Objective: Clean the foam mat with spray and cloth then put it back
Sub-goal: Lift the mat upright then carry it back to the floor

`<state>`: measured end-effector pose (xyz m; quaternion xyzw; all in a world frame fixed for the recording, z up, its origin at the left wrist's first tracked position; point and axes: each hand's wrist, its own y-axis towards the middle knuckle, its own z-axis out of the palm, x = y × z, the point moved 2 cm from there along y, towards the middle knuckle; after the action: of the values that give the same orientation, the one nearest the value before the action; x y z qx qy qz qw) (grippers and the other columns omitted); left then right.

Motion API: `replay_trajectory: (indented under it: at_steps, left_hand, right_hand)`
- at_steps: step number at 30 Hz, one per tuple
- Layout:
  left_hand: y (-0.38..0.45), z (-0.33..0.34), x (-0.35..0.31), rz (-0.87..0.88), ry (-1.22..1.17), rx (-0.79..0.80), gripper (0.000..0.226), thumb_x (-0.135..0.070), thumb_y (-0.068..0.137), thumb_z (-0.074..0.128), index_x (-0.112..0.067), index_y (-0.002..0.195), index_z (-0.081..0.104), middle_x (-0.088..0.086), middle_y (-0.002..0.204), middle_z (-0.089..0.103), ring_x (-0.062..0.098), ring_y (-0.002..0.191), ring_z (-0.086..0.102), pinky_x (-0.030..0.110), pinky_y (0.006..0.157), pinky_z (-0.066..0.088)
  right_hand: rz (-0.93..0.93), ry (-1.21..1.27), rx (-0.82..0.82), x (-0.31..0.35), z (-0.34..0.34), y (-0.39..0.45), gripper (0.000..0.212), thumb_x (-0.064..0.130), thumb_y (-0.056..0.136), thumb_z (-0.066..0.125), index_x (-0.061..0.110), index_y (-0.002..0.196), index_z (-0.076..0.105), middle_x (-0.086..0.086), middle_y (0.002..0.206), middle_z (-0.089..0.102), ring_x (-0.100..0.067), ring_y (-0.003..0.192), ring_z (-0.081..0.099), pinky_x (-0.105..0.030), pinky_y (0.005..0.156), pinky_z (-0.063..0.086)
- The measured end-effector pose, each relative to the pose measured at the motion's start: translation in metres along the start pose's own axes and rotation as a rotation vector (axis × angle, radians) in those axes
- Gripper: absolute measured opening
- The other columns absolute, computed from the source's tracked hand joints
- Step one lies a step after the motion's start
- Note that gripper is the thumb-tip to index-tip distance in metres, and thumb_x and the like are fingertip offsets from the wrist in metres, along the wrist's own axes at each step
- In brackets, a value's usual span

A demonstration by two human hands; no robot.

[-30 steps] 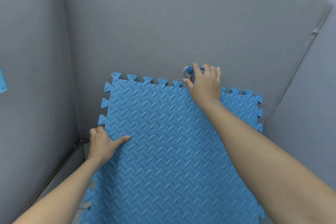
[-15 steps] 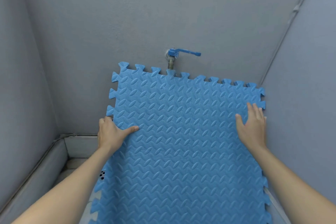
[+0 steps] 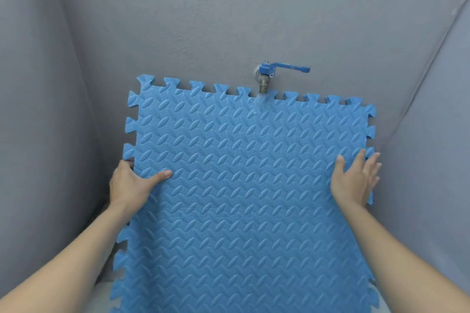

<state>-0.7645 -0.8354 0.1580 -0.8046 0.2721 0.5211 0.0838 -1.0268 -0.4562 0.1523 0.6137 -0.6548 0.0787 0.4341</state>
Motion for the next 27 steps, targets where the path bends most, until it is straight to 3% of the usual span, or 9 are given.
replay_trajectory:
  at_steps: [6, 11, 12, 14, 18, 21, 24, 26, 27]
  left_hand:
    - [0.011, -0.035, 0.019, 0.009, -0.051, -0.016, 0.074, -0.047, 0.063, 0.083, -0.014, 0.118, 0.048, -0.007, 0.110, 0.057, 0.014, 0.097, 0.055, 0.029, 0.082, 0.043]
    - [0.012, -0.032, 0.026, -0.005, -0.143, 0.026, 0.050, -0.038, 0.082, 0.071, -0.012, 0.118, 0.047, -0.004, 0.114, 0.055, 0.013, 0.101, 0.054, 0.015, 0.066, 0.039]
    - [0.013, -0.031, 0.027, 0.000, -0.151, 0.037, 0.051, -0.039, 0.083, 0.069, -0.011, 0.120, 0.048, -0.004, 0.115, 0.056, 0.014, 0.102, 0.055, 0.016, 0.066, 0.039]
    - [0.019, -0.031, 0.030, 0.002, -0.148, 0.069, 0.054, -0.043, 0.085, 0.065, -0.011, 0.125, 0.047, -0.004, 0.119, 0.055, 0.015, 0.107, 0.055, 0.020, 0.074, 0.042]
    - [0.023, -0.029, 0.029, 0.005, -0.159, 0.115, 0.051, -0.045, 0.088, 0.061, -0.013, 0.126, 0.048, -0.004, 0.124, 0.054, 0.015, 0.113, 0.053, 0.030, 0.091, 0.043]
    - [0.017, -0.017, 0.023, 0.009, -0.174, 0.123, 0.044, -0.039, 0.090, 0.062, -0.012, 0.123, 0.050, -0.003, 0.121, 0.056, 0.013, 0.109, 0.055, 0.028, 0.092, 0.044]
    - [0.008, 0.000, 0.024, -0.016, -0.166, 0.101, 0.044, -0.039, 0.089, 0.063, -0.009, 0.120, 0.051, 0.001, 0.120, 0.058, 0.017, 0.110, 0.057, 0.030, 0.092, 0.046]
    - [0.010, 0.007, 0.030, -0.022, -0.145, 0.077, 0.047, -0.042, 0.088, 0.063, -0.009, 0.119, 0.051, 0.003, 0.119, 0.057, 0.020, 0.109, 0.056, 0.032, 0.091, 0.046]
    - [0.011, 0.011, 0.031, -0.021, -0.131, 0.072, 0.048, -0.044, 0.088, 0.062, -0.009, 0.119, 0.052, 0.003, 0.119, 0.057, 0.020, 0.108, 0.056, 0.032, 0.090, 0.045]
  right_hand:
    - [-0.095, 0.094, -0.088, 0.122, 0.063, -0.052, 0.074, 0.046, 0.099, 0.029, -0.001, 0.154, 0.014, -0.027, 0.161, 0.007, -0.047, 0.148, 0.005, -0.057, 0.120, 0.008]
    - [-1.374, -0.082, 0.160, 0.202, 0.124, -0.211, 0.068, 0.056, 0.096, 0.042, 0.019, 0.153, 0.033, -0.012, 0.162, 0.023, -0.032, 0.150, 0.018, -0.056, 0.119, 0.017]
    - [-1.526, -0.107, 0.207, 0.206, 0.128, -0.224, 0.065, 0.058, 0.096, 0.043, 0.023, 0.150, 0.038, -0.009, 0.160, 0.028, -0.030, 0.149, 0.024, -0.056, 0.117, 0.021]
    - [-1.496, -0.098, 0.112, 0.217, 0.121, -0.194, 0.059, 0.058, 0.097, 0.040, 0.028, 0.148, 0.042, -0.007, 0.158, 0.033, -0.027, 0.147, 0.031, -0.060, 0.114, 0.024]
    - [-0.837, -0.141, -0.028, 0.204, 0.083, -0.069, 0.064, 0.057, 0.099, 0.028, 0.027, 0.155, 0.023, -0.014, 0.163, 0.015, -0.030, 0.151, 0.013, -0.061, 0.119, 0.009]
    - [-0.805, -0.186, 0.001, 0.167, 0.090, -0.098, 0.068, 0.054, 0.099, 0.033, 0.019, 0.156, 0.021, -0.016, 0.163, 0.014, -0.037, 0.151, 0.011, -0.059, 0.119, 0.003]
    - [-1.500, -0.221, 0.212, 0.072, 0.110, -0.233, 0.069, 0.053, 0.093, 0.052, 0.023, 0.152, 0.033, -0.012, 0.160, 0.027, -0.038, 0.148, 0.022, -0.063, 0.117, 0.006]
    - [-1.988, -0.364, 0.428, -0.001, 0.105, -0.310, 0.068, 0.055, 0.090, 0.049, 0.029, 0.151, 0.034, -0.004, 0.161, 0.027, -0.032, 0.149, 0.023, -0.064, 0.117, -0.003]
    - [-2.098, -0.406, 0.497, -0.020, 0.099, -0.326, 0.066, 0.056, 0.090, 0.048, 0.031, 0.150, 0.034, -0.002, 0.162, 0.026, -0.029, 0.149, 0.024, -0.064, 0.117, -0.008]
